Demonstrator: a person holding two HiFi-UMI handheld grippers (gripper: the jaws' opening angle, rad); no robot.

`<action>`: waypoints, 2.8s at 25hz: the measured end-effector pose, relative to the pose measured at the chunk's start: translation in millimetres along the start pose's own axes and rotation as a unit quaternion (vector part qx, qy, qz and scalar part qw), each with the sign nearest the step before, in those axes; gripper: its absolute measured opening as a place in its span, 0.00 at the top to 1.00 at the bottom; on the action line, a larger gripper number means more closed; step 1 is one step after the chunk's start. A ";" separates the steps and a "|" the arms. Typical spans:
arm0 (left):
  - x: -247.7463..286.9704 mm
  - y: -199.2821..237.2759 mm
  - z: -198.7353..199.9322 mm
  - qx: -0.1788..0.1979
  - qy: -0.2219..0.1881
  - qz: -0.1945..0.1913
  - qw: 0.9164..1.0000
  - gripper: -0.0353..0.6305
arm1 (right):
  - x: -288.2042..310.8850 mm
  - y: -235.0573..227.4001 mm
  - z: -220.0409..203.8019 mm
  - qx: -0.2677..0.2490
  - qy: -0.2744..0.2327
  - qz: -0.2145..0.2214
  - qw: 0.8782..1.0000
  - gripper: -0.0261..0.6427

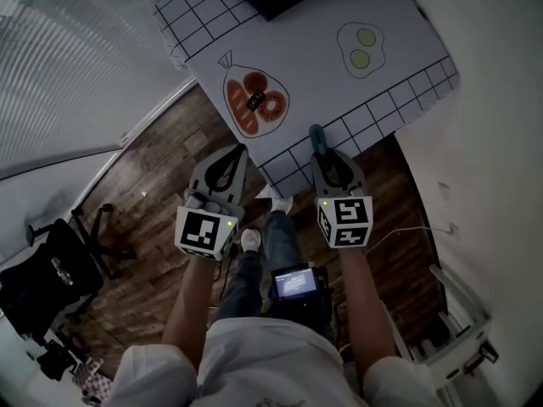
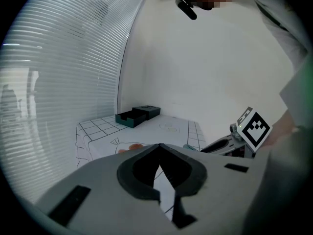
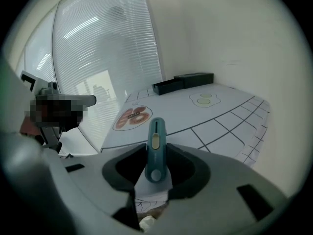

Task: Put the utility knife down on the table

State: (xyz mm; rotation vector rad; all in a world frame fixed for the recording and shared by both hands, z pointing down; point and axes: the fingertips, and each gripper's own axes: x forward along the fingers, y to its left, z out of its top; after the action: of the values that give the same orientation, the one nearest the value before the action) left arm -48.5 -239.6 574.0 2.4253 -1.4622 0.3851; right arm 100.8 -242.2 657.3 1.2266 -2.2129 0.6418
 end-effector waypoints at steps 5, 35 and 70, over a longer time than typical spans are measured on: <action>3.5 -1.7 1.7 -0.007 -0.002 -0.002 1.000 0.94 | 3.5 -4.2 -2.7 0.003 0.017 -0.001 1.000 0.76; -9.4 -14.5 64.8 -0.004 -0.026 -0.029 0.999 0.94 | -60.9 2.5 85.1 -0.042 -0.091 -0.047 0.994 0.95; -123.3 -31.7 167.9 0.019 -0.144 -0.014 0.989 0.94 | -190.2 74.8 148.7 -0.049 -0.207 -0.058 0.975 0.95</action>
State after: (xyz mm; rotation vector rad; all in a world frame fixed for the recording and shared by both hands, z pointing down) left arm -62.5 -187.7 370.3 2.6137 -1.5411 0.0571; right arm 89.8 -182.3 412.0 1.5330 -2.4440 0.2397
